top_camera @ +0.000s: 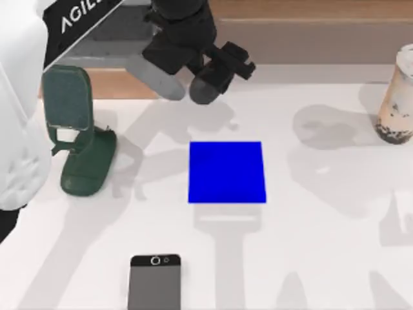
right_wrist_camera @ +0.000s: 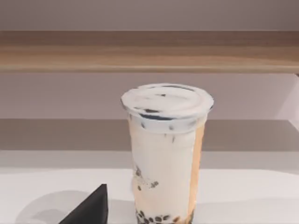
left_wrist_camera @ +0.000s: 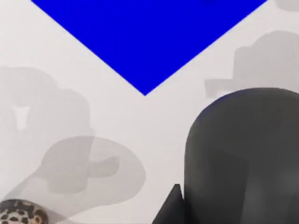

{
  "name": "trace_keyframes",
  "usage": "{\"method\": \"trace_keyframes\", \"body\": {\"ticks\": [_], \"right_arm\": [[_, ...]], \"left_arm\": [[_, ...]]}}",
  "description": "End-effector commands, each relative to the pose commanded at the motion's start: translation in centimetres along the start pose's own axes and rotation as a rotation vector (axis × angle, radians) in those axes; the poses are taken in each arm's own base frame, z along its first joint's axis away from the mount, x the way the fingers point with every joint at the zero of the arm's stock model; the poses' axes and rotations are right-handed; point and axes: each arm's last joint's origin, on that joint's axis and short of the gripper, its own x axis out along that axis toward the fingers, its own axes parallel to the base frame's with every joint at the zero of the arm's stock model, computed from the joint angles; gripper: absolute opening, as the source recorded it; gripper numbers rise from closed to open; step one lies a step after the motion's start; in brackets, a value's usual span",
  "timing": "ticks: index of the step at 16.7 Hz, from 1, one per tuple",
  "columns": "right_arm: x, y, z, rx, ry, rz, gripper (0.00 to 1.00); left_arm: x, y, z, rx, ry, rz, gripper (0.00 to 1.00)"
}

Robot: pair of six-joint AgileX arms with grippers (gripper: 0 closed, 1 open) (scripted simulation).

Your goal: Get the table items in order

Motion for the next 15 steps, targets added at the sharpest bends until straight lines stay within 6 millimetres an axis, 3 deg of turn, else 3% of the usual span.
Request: {"method": "trace_keyframes", "body": {"ticks": [4,8,11,15], "right_arm": [[0.0,0.0,0.0,0.0,0.0,0.0,1.0],[0.0,0.0,0.0,0.0,0.0,0.0,1.0],[0.0,0.0,0.0,0.0,0.0,0.0,1.0],[0.0,0.0,0.0,0.0,0.0,0.0,1.0]], "left_arm": [[5.4,2.1,-0.4,-0.373,-0.116,-0.039,0.0],[9.8,3.6,-0.1,-0.631,-0.202,-0.109,0.0],[11.7,4.2,0.2,-0.733,-0.234,-0.148,0.0],[12.1,4.3,0.2,-0.754,-0.241,-0.157,0.0]]}}
